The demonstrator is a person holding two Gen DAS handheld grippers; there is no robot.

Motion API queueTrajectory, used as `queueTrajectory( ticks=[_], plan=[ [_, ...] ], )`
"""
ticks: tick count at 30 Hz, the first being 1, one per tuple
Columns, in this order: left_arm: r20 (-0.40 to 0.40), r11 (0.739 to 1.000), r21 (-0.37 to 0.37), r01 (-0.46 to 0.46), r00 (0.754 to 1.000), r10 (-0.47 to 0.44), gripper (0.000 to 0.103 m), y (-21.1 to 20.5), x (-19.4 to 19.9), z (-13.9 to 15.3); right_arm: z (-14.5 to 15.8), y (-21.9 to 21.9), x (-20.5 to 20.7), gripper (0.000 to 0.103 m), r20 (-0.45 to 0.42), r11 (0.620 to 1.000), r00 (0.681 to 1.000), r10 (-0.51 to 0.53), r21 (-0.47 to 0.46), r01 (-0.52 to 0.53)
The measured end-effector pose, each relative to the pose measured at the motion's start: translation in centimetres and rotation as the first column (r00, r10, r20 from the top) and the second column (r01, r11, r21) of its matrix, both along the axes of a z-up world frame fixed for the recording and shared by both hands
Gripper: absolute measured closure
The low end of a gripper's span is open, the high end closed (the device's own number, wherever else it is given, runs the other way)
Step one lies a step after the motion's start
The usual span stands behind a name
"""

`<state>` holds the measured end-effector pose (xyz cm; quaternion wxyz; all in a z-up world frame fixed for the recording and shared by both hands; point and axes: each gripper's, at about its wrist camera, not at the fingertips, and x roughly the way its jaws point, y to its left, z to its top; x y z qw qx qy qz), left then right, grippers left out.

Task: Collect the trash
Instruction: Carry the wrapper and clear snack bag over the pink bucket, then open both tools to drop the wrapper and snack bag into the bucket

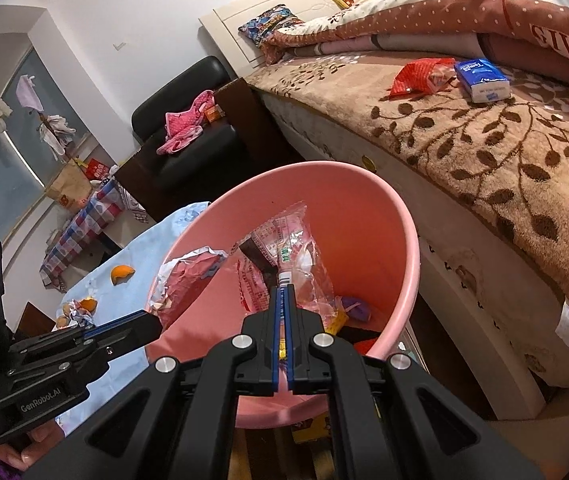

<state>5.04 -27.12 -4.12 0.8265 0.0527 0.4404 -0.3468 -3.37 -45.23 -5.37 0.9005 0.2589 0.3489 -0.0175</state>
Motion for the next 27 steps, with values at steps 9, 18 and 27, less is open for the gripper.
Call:
queueTrajectory(
  ticks=[9,18,27],
  plan=[
    [0.005,1.000,-0.008,-0.007,1.000,0.007,0.092,0.14,-0.15,0.08,-0.20,-0.11,-0.03,0.099,-0.006,1.000,1.000,-0.014,0.004,0.014],
    [-0.019,1.000,0.005,-0.011,1.000,0.011,0.088,0.25,-0.05,-0.05,-0.03,-0.19,-0.29,0.081,0.001,0.999,1.000,-0.029,0.017,0.029],
    [0.003,0.999,-0.015,-0.031,1.000,0.031,0.069,0.86,-0.30,0.77,0.62,0.01,-0.74,0.072,0.018,0.999,0.999,-0.033,0.013,0.033]
  ],
)
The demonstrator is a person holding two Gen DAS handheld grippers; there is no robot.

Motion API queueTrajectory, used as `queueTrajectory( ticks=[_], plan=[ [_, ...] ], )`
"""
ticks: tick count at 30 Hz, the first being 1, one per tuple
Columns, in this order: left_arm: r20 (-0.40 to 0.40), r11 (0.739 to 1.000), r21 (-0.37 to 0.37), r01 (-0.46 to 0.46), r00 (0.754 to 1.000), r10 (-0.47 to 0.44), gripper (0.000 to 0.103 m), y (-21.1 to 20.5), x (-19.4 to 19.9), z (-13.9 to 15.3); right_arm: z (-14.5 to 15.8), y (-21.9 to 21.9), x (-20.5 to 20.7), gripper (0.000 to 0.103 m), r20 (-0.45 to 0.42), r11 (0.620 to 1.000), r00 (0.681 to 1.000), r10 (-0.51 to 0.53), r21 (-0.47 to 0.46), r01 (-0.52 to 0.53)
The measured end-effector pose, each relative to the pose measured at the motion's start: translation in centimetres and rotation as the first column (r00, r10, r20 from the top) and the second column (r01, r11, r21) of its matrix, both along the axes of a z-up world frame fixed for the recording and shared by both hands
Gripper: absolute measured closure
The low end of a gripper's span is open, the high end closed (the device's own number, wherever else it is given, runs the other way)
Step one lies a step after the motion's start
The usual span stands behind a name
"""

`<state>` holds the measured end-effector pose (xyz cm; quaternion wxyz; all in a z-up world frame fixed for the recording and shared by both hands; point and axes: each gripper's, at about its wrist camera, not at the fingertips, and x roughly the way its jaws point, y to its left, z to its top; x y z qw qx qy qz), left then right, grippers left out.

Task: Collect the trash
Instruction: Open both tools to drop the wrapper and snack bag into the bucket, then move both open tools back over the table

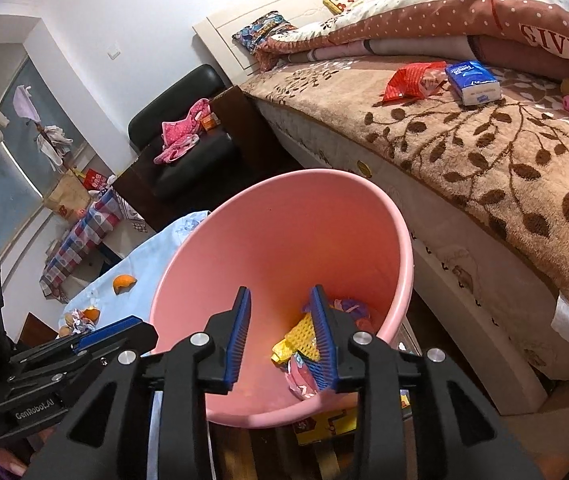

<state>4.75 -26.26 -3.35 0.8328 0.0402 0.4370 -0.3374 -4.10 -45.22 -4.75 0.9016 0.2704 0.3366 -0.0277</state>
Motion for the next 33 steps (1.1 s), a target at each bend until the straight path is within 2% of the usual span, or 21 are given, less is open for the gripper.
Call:
queueTrajectory(
  ticks=[17,33],
  plan=[
    [0.008,0.998,-0.024,-0.063,0.998,0.063,0.069,3.1,-0.7,1.1,1.7,1.9,-0.5,0.070,0.030,0.999,0.999,0.038,-0.023,-0.037],
    [0.023,0.982,-0.047,-0.182,0.983,0.183,0.069,9.4,-1.1,1.4,2.1,7.8,0.0,0.069,0.011,0.985,0.986,0.168,-0.052,-0.167]
  ],
)
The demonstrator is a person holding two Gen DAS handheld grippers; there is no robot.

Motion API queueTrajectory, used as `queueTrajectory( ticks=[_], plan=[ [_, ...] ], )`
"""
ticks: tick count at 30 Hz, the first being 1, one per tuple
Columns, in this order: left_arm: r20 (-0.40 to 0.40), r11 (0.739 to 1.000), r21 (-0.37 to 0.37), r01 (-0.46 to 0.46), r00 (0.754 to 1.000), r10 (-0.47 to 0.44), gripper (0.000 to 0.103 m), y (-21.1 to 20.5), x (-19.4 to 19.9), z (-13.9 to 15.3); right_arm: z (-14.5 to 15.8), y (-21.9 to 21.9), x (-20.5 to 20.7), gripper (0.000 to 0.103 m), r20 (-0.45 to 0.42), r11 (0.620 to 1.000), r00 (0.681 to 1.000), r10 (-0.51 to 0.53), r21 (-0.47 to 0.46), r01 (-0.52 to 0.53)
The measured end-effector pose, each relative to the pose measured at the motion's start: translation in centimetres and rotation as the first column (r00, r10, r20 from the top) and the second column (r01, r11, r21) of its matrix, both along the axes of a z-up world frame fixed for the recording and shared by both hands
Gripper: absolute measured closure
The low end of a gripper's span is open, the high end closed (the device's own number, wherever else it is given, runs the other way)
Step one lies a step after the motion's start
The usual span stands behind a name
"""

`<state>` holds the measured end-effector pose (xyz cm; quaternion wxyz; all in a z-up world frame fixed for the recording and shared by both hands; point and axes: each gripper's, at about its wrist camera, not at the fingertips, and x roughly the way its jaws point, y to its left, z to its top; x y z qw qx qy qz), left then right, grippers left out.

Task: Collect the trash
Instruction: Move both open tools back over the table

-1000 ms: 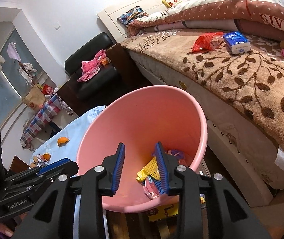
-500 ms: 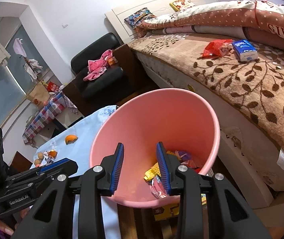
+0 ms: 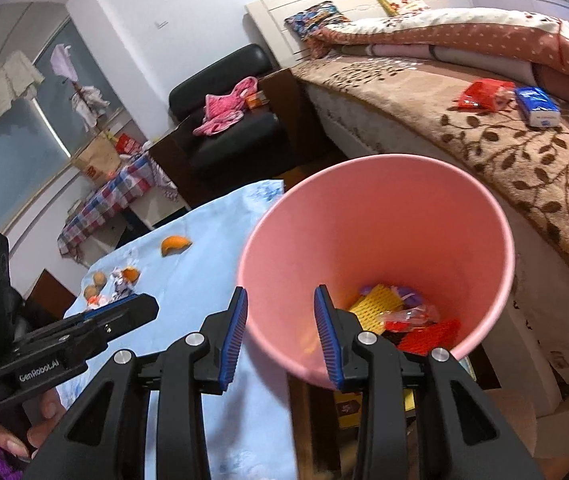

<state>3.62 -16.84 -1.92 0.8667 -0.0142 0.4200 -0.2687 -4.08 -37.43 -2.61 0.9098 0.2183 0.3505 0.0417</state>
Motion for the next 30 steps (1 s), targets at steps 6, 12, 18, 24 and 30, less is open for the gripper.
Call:
queueTrajectory(
  ticks=[6,12,18,24,30],
  plan=[
    [0.011,0.999,-0.001,-0.051,0.999,0.051,0.069,3.1,-0.5,-0.1,0.4,2.1,0.2,0.069,0.003,0.999,0.999,0.042,-0.012,-0.042],
    [0.002,0.993,-0.007,-0.118,0.993,0.118,0.069,6.8,-0.9,-0.6,0.4,3.9,0.6,0.069,-0.005,0.996,0.996,0.091,-0.013,-0.091],
    [-0.004,0.982,0.000,-0.191,0.982,0.191,0.069,11.2,-1.5,-1.2,0.6,6.2,1.0,0.069,0.003,0.989,0.989,0.147,-0.019,-0.147],
    [-0.022,0.958,0.008,-0.286,0.958,0.286,0.069,15.6,-1.7,-1.9,0.1,8.5,1.8,0.069,-0.021,0.978,0.978,0.207,-0.022,-0.207],
    [-0.038,0.924,0.001,-0.384,0.923,0.383,0.069,19.0,-1.3,-2.2,-0.2,10.4,2.3,0.067,-0.034,0.965,0.965,0.258,-0.036,-0.259]
  ],
)
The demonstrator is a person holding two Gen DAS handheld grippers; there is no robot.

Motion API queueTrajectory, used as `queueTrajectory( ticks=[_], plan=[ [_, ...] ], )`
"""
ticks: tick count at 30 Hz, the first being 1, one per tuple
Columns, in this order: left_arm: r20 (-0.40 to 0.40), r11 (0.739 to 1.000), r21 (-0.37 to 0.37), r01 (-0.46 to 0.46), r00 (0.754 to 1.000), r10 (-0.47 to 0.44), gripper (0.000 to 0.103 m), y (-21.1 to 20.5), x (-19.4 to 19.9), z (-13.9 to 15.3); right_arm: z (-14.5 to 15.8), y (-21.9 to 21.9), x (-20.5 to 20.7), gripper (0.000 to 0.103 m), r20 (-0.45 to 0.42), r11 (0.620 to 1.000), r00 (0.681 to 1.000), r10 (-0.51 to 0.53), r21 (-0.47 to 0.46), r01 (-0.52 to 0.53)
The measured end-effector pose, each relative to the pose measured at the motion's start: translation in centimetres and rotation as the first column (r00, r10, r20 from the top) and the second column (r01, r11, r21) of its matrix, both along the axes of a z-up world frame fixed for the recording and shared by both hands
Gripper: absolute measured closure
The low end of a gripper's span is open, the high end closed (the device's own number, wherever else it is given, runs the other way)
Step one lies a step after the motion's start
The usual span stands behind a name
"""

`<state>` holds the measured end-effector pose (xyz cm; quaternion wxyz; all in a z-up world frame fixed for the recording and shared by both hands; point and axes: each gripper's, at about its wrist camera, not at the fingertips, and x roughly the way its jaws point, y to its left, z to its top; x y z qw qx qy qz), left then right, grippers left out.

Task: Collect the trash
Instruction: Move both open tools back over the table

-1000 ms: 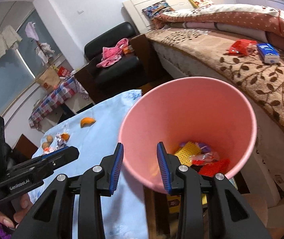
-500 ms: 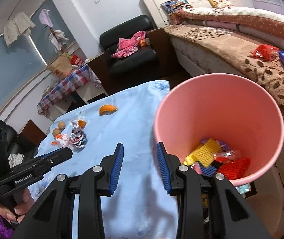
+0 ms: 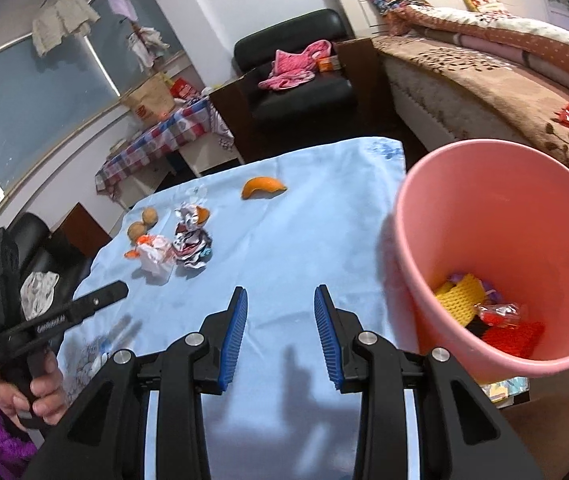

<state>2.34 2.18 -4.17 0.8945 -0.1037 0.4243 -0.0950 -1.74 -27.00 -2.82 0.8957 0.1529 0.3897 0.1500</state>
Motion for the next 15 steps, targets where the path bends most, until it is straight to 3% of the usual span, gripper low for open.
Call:
queueTrajectory(
  ticks=[7,15],
  plan=[
    [-0.013,0.994,-0.086,-0.072,0.997,0.071,0.069,1.8,1.8,0.1,-0.4,1.3,0.6,0.064,-0.015,1.000,0.999,0.029,-0.007,-0.029],
    [-0.057,0.979,-0.119,-0.166,0.985,0.160,0.068,1.5,4.7,-0.4,-0.4,2.8,1.9,0.057,-0.016,0.998,0.998,0.065,-0.012,-0.065]
  ],
)
